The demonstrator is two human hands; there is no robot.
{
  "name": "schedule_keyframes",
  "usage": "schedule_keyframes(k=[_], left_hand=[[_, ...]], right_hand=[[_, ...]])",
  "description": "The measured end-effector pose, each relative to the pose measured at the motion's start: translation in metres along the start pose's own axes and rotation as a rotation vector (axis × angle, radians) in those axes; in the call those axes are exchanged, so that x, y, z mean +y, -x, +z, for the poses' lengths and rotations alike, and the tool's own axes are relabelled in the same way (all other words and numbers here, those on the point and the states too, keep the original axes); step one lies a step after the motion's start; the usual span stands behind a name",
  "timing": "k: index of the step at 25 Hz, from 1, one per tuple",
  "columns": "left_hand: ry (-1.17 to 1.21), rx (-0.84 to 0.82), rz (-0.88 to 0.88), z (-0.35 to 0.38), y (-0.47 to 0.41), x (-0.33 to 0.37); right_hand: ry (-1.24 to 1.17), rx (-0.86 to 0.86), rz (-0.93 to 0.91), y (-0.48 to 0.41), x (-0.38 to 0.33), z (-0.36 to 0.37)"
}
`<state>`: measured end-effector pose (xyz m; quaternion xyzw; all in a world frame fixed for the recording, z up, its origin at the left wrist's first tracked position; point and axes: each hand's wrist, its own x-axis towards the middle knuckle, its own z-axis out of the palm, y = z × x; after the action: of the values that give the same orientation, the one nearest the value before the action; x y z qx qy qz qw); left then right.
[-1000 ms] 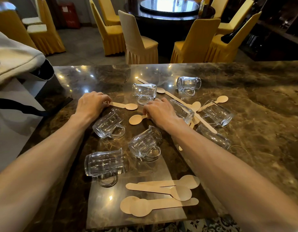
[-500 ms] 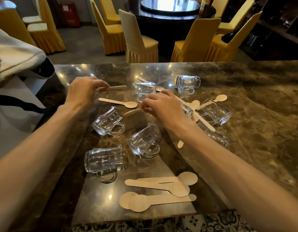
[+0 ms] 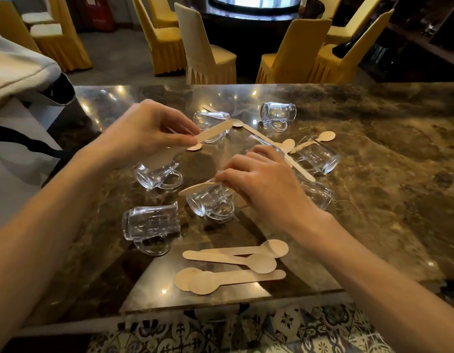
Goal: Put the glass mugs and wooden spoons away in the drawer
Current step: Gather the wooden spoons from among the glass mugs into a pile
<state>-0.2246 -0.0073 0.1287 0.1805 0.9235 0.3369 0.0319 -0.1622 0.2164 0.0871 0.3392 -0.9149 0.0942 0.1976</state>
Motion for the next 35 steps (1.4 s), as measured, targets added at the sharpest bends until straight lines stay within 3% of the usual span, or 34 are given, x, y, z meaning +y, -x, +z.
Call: schedule_keyframes(k=[9, 17, 28, 35], left_hand=[[0.067, -0.209, 0.035, 0.050, 0.035, 0.023], [-0.125, -0.266, 0.117, 0.112, 0.054, 0.025], [-0.358, -0.119, 0.315, 0.145, 0.072, 0.021], [-0.336, -0.169, 0.303, 0.152, 0.077, 0.017]], right_hand=[[-0.015, -0.028, -0.009, 0.051, -0.029, -0.009], [-0.003, -0.086, 0.022, 0.100, -0.035, 0.011], [0.012, -0.106, 0.016, 0.119, -0.034, 0.026], [-0.017, -0.137, 0.007, 0.119, -0.037, 0.024]])
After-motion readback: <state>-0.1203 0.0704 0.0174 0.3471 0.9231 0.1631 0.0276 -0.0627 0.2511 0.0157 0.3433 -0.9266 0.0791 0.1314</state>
